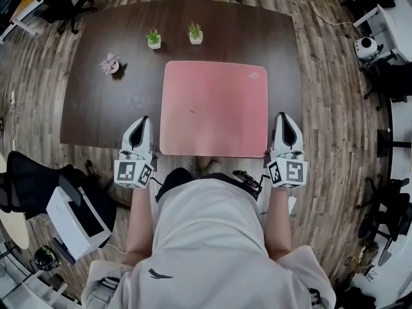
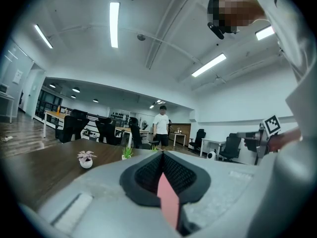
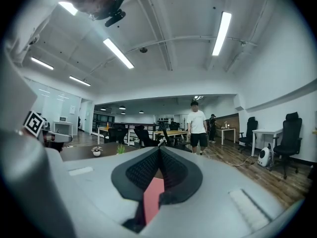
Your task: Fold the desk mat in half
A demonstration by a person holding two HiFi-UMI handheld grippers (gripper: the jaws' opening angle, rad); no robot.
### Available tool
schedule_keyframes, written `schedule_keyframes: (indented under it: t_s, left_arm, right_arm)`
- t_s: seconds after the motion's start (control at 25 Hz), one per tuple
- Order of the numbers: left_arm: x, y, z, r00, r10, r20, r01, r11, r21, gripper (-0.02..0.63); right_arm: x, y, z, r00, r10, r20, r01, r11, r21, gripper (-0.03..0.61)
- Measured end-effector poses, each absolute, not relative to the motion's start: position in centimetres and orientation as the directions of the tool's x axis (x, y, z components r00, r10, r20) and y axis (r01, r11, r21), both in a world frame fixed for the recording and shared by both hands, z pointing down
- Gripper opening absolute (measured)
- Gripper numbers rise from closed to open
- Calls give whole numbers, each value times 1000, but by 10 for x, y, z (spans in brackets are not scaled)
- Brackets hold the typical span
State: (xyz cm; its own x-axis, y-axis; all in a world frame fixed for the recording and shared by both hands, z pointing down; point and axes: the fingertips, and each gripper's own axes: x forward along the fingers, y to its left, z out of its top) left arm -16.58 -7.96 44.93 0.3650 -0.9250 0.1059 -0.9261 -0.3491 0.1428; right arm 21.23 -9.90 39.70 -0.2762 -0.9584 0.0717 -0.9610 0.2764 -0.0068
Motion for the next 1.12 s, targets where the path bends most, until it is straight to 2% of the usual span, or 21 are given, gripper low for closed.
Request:
schedule_keyframes:
  t_s: [0.32, 0.68, 1.0, 1.12]
  left_arm:
    - [-164, -90, 457, 364, -924, 116, -926, -346, 149, 2]
    - [-172, -103, 503, 363, -910, 200, -926, -327, 191, 2]
    - [-163, -126, 579, 394, -833, 388, -916, -326, 232, 114]
    - [-158, -131, 616, 402, -772, 493, -915, -315, 253, 206]
  right_arm:
    - [217, -98, 400, -265, -960, 85, -964, 265, -15, 0]
    - [218, -95, 407, -242, -964, 111, -970, 242, -10, 0]
    - [216, -97, 415, -240, -961, 137, -970, 241, -14, -2]
    - [216, -97, 420, -241, -959, 150, -970, 242, -13, 0]
